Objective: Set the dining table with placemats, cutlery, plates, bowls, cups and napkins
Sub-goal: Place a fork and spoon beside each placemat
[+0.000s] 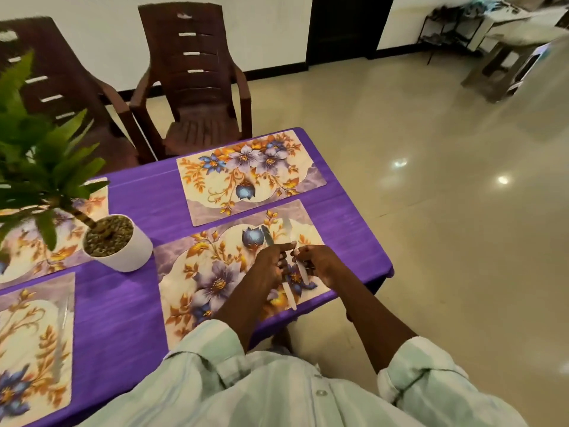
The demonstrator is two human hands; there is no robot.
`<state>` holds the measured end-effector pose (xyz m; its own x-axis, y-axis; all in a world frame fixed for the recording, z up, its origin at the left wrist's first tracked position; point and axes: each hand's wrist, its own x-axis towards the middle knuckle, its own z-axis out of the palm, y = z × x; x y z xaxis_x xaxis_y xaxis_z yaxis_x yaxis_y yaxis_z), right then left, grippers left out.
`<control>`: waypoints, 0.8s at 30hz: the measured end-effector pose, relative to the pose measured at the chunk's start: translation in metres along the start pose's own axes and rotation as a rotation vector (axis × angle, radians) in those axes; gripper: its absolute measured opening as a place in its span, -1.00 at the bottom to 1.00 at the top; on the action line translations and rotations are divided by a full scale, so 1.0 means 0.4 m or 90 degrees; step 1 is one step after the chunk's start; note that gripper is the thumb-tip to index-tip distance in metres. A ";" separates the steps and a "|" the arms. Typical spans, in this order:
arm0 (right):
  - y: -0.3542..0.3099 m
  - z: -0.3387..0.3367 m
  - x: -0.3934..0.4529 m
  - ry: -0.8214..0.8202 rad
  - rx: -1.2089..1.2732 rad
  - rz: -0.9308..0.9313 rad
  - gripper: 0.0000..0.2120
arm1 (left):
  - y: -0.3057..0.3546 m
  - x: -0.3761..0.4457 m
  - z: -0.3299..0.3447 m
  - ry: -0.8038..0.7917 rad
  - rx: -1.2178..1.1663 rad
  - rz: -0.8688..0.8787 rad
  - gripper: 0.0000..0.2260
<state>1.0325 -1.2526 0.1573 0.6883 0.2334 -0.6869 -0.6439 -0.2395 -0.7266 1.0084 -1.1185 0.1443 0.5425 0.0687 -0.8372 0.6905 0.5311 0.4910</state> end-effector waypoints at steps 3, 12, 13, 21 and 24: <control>-0.018 -0.052 0.075 0.070 -0.071 0.032 -0.91 | 0.016 0.045 0.047 0.005 0.004 -0.007 -0.64; -0.012 -0.114 0.190 0.180 -0.170 -0.008 -0.85 | 0.042 0.079 0.049 0.087 -0.081 -0.019 -0.70; -0.013 -0.118 0.194 0.178 -0.177 -0.009 -0.82 | 0.043 0.079 0.050 0.091 -0.089 -0.018 -0.70; -0.017 -0.155 0.245 0.108 -0.392 -0.060 -0.78 | 0.026 0.082 0.075 0.145 -0.165 0.015 -0.89; -0.028 -0.160 0.238 0.099 -0.467 -0.087 -0.82 | 0.009 0.083 0.082 0.158 -0.190 0.033 -0.95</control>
<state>1.1268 -1.2882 0.1009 0.8204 0.1834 -0.5416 -0.1997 -0.7956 -0.5720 1.0447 -1.1419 0.1261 0.4150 0.2844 -0.8643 0.4759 0.7417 0.4726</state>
